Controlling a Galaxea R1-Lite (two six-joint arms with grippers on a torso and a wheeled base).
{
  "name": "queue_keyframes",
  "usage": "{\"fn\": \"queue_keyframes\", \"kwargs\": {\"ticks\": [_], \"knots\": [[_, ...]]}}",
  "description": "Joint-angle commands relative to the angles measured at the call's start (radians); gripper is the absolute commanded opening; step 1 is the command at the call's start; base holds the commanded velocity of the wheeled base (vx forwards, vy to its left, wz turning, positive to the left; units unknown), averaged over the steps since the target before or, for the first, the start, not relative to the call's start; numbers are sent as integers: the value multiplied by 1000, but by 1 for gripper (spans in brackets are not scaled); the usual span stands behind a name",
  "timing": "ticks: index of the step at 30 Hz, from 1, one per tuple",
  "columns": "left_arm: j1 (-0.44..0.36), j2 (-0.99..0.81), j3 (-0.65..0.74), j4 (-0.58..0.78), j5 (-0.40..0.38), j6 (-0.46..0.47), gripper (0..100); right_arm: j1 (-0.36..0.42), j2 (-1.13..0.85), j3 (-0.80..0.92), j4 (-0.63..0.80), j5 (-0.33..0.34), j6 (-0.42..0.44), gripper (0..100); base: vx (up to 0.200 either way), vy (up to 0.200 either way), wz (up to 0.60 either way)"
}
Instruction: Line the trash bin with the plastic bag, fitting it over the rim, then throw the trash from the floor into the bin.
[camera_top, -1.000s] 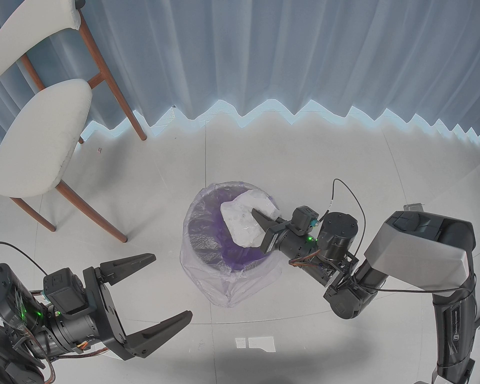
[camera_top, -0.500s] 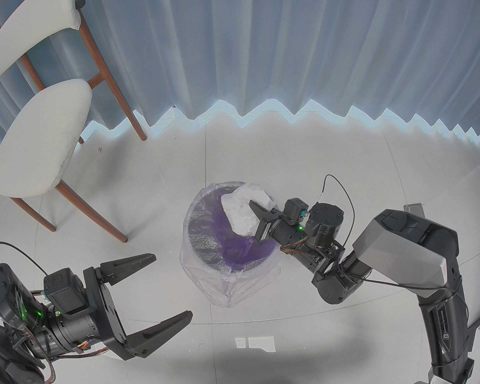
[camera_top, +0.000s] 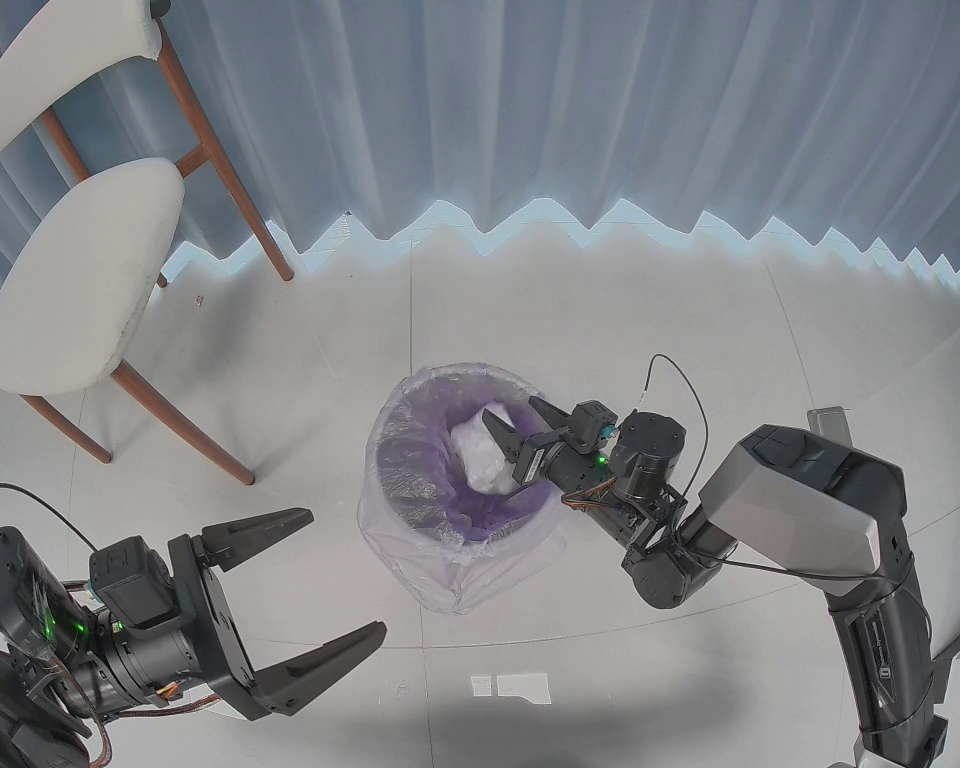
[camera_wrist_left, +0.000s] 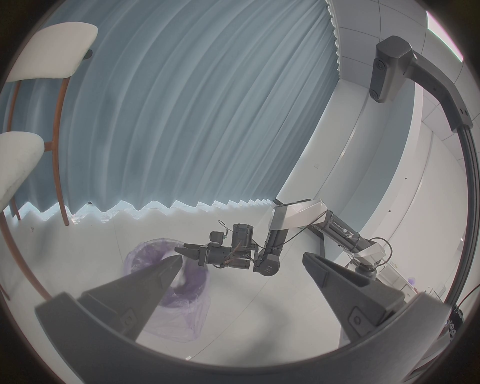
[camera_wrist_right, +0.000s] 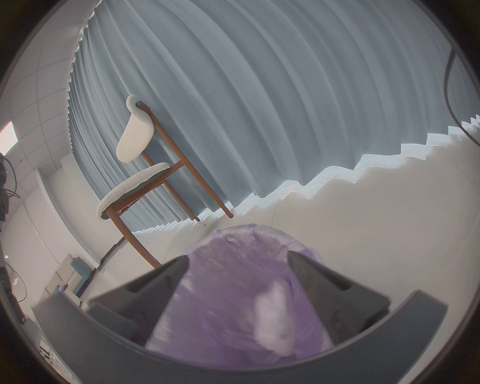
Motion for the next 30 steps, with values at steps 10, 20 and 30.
{"fn": "queue_keyframes", "kwargs": {"ticks": [10,20,30], "knots": [[0,3,18,0,0,-1,100,3,-11,16,-14,1,-1,100,0,0,0],[0,0,18,0,0,-1,100,2,-119,165,-60,1,-2,100,0,0,0],[0,-3,18,0,0,10,100,-11,-223,410,-186,1,-7,100,0,0,0]]}}
